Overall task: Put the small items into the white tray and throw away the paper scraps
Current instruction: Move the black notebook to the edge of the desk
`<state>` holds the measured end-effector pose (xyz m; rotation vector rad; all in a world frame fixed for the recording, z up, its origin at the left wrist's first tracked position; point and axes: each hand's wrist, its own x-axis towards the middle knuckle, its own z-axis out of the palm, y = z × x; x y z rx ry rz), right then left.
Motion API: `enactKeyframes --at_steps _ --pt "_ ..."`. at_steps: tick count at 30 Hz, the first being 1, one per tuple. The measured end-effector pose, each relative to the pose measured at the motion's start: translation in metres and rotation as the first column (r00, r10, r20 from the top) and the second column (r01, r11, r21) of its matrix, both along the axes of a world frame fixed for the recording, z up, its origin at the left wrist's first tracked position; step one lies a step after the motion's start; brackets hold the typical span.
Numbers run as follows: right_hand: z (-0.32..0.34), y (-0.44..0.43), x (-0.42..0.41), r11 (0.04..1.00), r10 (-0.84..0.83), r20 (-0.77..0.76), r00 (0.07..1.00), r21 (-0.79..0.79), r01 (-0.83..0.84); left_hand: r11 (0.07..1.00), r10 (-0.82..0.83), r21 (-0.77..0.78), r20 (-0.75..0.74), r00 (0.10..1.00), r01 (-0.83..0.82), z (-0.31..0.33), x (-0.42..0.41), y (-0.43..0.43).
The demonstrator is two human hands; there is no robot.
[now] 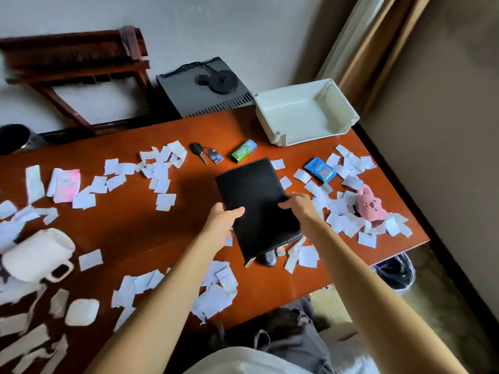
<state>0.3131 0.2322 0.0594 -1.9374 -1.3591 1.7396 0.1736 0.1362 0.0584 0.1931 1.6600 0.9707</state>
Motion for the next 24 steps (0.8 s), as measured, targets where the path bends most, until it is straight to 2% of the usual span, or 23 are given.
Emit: enactKeyframes --at_steps 6,8,11,18,20,22,24 --pt "-0.002 0.076 0.076 0.993 -0.007 -0.133 0.991 0.117 0.023 0.997 0.048 0.066 -0.076 0.996 -0.043 -0.008 0.073 0.084" --pt "0.0 0.113 0.111 0.989 0.027 -0.132 0.991 0.145 -0.008 0.995 0.057 0.082 -0.081 0.995 -0.05 -0.012 0.107 0.121" --pt "-0.006 0.165 0.164 0.983 0.007 -0.085 0.996 0.184 0.008 0.997 -0.005 0.072 -0.151 0.989 0.016 -0.017 0.157 0.172" --pt "-0.021 0.25 0.262 0.979 -0.141 -0.107 0.984 0.131 0.155 0.976 -0.208 0.01 -0.272 0.94 0.219 -0.033 0.241 0.274" --pt "-0.024 0.269 0.275 0.978 -0.159 -0.113 0.981 0.119 0.173 0.951 -0.297 -0.036 -0.372 0.88 0.306 -0.032 0.255 0.293" --pt "-0.031 0.287 0.287 0.975 -0.176 -0.122 0.977 0.114 0.19 0.89 -0.44 -0.143 -0.526 0.728 0.434 -0.031 0.27 0.306" --pt "-0.04 0.301 0.298 0.969 -0.212 -0.106 0.971 0.11 0.223 0.8 -0.567 -0.258 -0.618 0.544 0.541 -0.037 0.281 0.314"
